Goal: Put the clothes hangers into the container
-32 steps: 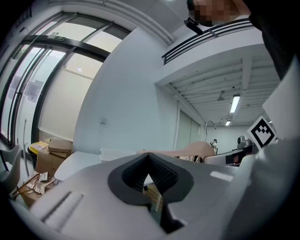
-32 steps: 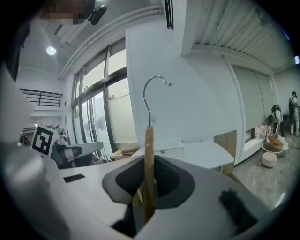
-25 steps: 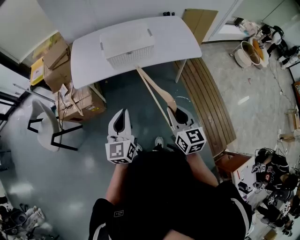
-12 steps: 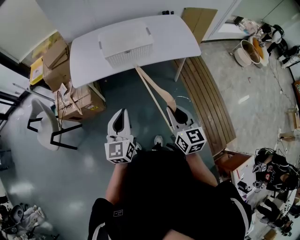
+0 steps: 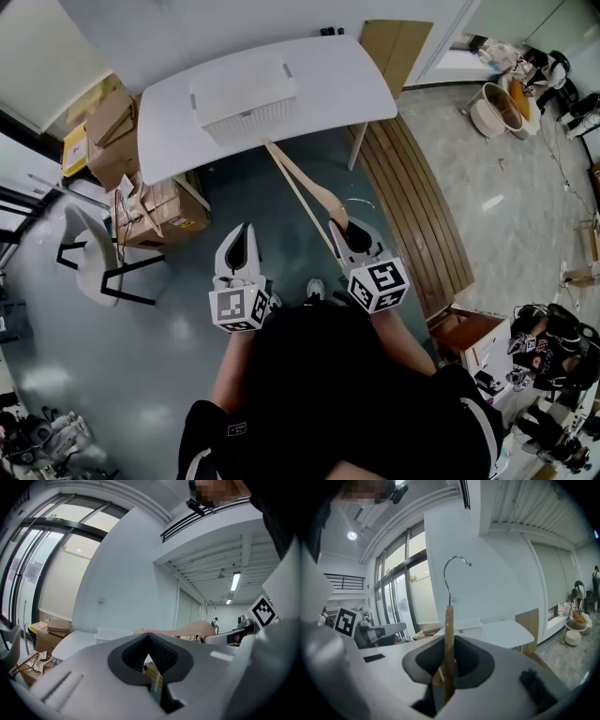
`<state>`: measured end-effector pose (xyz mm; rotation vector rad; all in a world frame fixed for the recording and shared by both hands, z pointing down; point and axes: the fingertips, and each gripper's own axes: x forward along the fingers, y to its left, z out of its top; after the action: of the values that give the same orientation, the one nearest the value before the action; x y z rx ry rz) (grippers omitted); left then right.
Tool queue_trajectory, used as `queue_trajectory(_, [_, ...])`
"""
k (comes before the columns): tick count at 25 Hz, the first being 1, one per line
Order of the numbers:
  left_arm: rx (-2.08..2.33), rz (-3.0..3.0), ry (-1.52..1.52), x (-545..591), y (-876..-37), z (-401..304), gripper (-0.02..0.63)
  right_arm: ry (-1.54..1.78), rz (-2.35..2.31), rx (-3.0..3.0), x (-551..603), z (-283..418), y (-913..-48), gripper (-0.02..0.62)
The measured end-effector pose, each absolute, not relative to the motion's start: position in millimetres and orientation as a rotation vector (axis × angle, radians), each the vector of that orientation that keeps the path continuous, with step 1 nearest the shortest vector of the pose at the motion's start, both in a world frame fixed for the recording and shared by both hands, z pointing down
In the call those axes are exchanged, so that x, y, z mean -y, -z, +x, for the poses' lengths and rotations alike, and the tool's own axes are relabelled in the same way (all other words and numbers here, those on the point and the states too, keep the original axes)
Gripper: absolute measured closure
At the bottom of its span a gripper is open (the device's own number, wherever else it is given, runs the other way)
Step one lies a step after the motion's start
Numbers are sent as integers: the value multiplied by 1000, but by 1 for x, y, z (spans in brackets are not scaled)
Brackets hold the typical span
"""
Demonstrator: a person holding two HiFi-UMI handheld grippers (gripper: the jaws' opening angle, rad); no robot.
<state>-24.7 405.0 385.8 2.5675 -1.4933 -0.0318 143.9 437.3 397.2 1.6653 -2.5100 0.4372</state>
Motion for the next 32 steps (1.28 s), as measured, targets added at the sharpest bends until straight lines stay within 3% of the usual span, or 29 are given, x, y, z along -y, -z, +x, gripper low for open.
queue_trajectory(12, [1568, 2549, -20, -401, -389, 24, 603, -470, 1575, 2565, -421, 190, -413, 532])
queue_trajectory(32, [1540, 2528, 39, -282, -404, -1, 603, -472, 1564, 2540, -308, 165, -419, 532])
